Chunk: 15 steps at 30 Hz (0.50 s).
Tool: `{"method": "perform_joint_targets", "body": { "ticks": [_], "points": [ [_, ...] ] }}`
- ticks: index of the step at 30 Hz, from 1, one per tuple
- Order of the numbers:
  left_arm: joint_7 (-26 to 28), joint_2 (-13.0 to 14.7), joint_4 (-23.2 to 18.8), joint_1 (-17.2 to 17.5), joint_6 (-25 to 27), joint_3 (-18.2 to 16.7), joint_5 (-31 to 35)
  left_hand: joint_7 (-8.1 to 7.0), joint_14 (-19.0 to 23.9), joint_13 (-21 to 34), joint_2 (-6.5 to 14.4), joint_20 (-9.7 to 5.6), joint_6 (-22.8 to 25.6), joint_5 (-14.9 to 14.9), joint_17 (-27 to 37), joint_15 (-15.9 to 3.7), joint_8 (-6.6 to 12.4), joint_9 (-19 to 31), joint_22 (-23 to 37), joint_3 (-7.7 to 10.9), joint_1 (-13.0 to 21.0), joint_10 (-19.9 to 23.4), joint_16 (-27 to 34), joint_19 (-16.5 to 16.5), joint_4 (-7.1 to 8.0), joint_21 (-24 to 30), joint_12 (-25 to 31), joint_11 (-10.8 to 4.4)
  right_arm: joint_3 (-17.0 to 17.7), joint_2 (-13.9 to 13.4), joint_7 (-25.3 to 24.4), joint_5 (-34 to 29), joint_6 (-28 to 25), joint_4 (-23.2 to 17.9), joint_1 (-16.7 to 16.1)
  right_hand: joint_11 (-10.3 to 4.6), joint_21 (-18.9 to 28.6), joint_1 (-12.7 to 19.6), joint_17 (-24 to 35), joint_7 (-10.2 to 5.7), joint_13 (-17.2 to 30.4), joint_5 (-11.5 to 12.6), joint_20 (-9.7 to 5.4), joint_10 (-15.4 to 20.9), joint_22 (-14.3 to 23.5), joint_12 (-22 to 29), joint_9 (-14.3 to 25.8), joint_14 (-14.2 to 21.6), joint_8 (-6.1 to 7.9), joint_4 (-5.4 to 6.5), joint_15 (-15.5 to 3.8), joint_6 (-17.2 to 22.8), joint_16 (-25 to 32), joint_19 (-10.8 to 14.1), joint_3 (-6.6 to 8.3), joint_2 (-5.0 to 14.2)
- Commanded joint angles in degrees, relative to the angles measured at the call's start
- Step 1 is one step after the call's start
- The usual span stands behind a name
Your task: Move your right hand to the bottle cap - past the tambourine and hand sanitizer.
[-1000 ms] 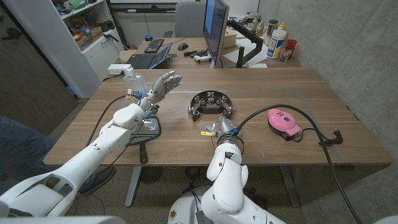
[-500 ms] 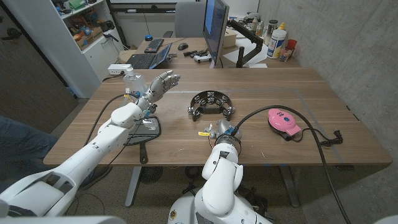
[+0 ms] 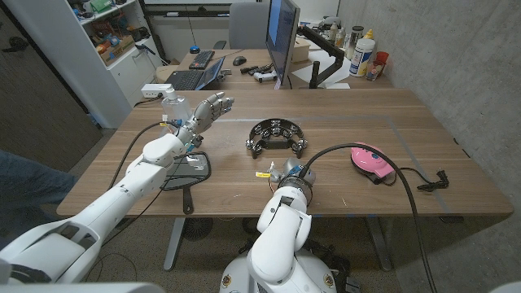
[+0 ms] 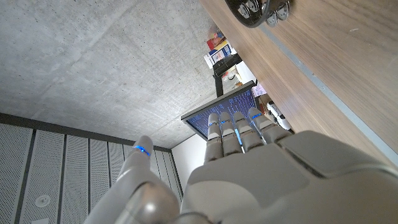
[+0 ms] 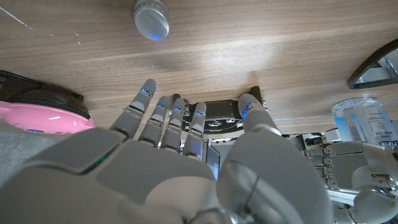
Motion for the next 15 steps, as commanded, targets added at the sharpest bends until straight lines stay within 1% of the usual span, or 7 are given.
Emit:
{"method": "perform_joint_targets", "body": {
  "ticks": [1,5,13,15],
  "points": [
    [-1.52,-0.3,2.68,-1.26,-1.06,0.09,-0.15,-0.1,-0.19,0.1,0.36,-1.18,0.5,0.46,0.16,-0.05,0.09,0.17,0.13,-0.2,-0.11,-0.25,0.17,-0.33,0.05,-0.16,0.11,0.11,4.7,7.1,-0.91,-3.87,6.35,2.25,-5.04,0.13,-0.1,0.03,0.28,-0.07,0.17,0.3,0.52,0.53,0.16,0.08,0.07,0.36,0.08,0.28,0.44,0.42,-0.02,0.22,0.01,-0.61],
    [-1.62,-0.46,2.92,-1.5,-1.12,0.02,-0.32,-0.08,-0.22,0.1,0.37,-1.18,0.52,0.47,0.16,0.02,0.1,0.17,0.13,-0.24,-0.1,-0.25,0.17,-0.35,0.05,-0.19,0.11,0.1,5.21,7.91,-0.91,-4.38,7.09,2.39,-5.45,-0.13,-0.19,0.0,0.29,-0.06,0.18,0.35,0.54,0.55,0.17,0.08,0.07,0.4,0.1,0.32,0.45,0.58,-0.02,0.25,0.0,-0.64],
    [-1.57,-0.83,3.81,-2.23,-1.3,0.13,-0.07,-0.07,-0.23,0.1,0.4,-1.16,0.55,0.49,0.16,-0.01,0.11,0.17,0.13,-0.32,-0.09,-0.2,0.17,-0.33,0.06,-0.25,0.14,0.16,5.95,9.77,-0.59,-7.03,7.38,2.89,-7.1,0.0,-0.36,0.0,0.29,-0.05,0.18,0.42,0.59,0.63,0.18,0.09,0.07,0.36,-0.01,0.34,0.35,0.53,-0.06,0.3,0.0,-0.71],
    [-1.56,-0.9,3.94,-2.32,-1.38,0.17,-0.02,-0.07,-0.25,0.1,0.41,-1.17,0.56,0.5,0.16,0.02,0.11,0.17,0.13,-0.34,-0.09,-0.15,0.17,-0.33,0.06,-0.27,0.17,0.2,6.12,9.95,-1.08,-6.83,7.64,2.74,-7.4,-0.25,-0.43,0.05,0.29,-0.09,0.18,0.44,0.64,0.59,0.18,0.06,0.07,0.4,-0.02,0.31,0.31,0.55,-0.06,0.3,0.01,-0.76]
  ]
}}
